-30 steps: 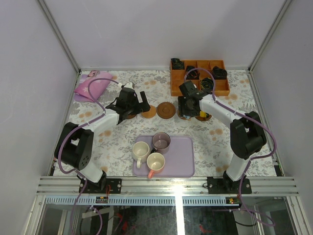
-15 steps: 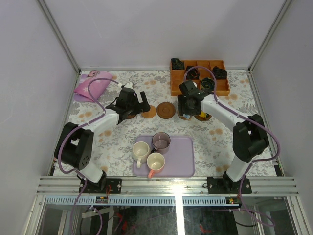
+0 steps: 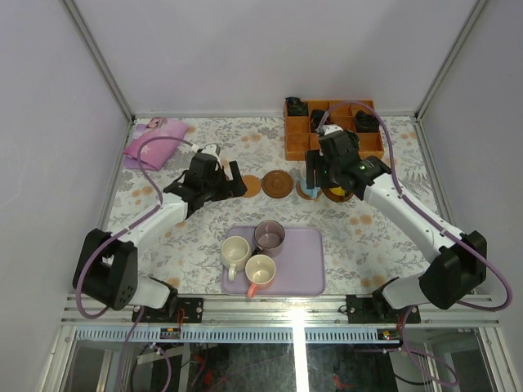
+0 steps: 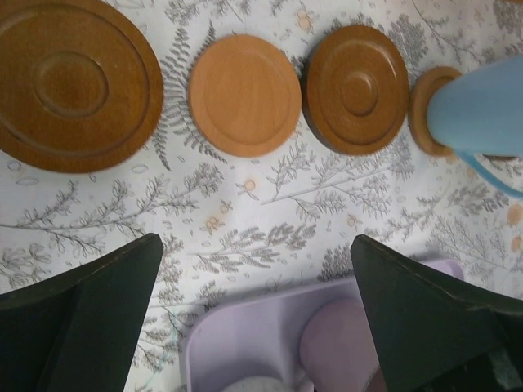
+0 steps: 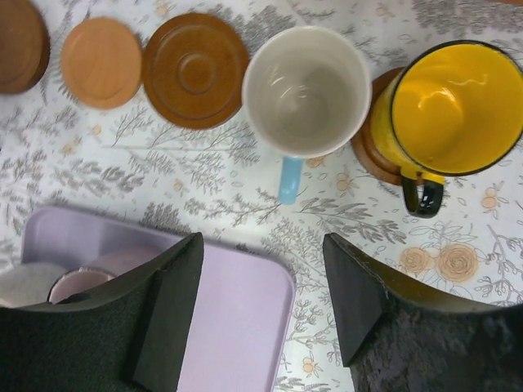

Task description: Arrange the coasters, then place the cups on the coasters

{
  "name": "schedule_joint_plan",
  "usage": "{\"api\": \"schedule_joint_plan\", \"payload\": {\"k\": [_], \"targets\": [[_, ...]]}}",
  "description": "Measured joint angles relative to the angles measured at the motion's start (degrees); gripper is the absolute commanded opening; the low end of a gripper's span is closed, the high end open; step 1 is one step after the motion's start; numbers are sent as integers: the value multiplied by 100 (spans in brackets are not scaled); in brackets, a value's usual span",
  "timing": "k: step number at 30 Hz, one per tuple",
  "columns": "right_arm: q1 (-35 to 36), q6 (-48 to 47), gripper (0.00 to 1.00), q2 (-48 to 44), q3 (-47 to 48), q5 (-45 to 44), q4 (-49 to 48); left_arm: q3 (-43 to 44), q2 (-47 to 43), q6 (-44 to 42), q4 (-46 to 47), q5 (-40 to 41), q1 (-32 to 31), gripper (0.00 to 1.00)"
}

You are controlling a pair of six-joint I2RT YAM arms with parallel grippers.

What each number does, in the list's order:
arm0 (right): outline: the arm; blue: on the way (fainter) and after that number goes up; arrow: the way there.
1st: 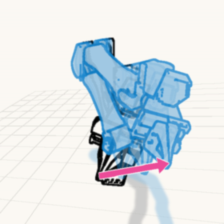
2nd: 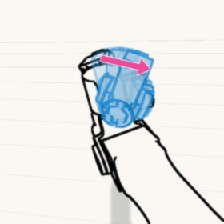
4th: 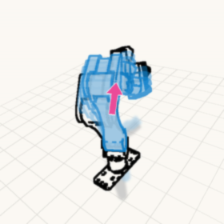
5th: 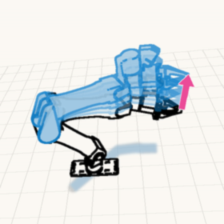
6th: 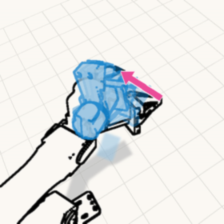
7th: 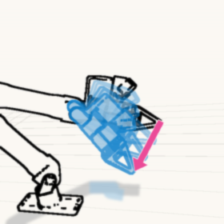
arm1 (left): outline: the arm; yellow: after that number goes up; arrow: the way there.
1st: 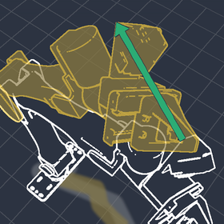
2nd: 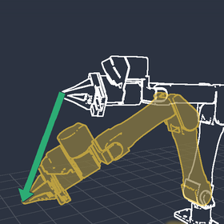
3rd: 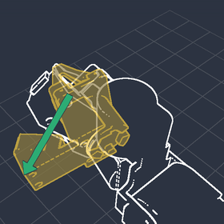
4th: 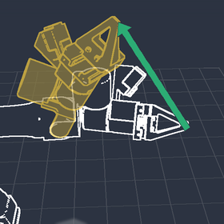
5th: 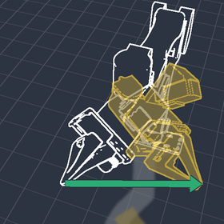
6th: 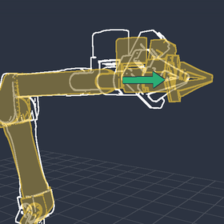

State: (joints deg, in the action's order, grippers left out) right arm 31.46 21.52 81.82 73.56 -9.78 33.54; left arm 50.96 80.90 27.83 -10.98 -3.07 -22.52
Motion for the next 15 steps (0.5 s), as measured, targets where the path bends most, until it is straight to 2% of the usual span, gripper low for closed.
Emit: {"api": "schedule_joint_plan", "payload": {"k": [15], "targets": [[1027,-424,60,61,-271,1010,76,-782,-1019,433,-444,-68,-660,100]]}}
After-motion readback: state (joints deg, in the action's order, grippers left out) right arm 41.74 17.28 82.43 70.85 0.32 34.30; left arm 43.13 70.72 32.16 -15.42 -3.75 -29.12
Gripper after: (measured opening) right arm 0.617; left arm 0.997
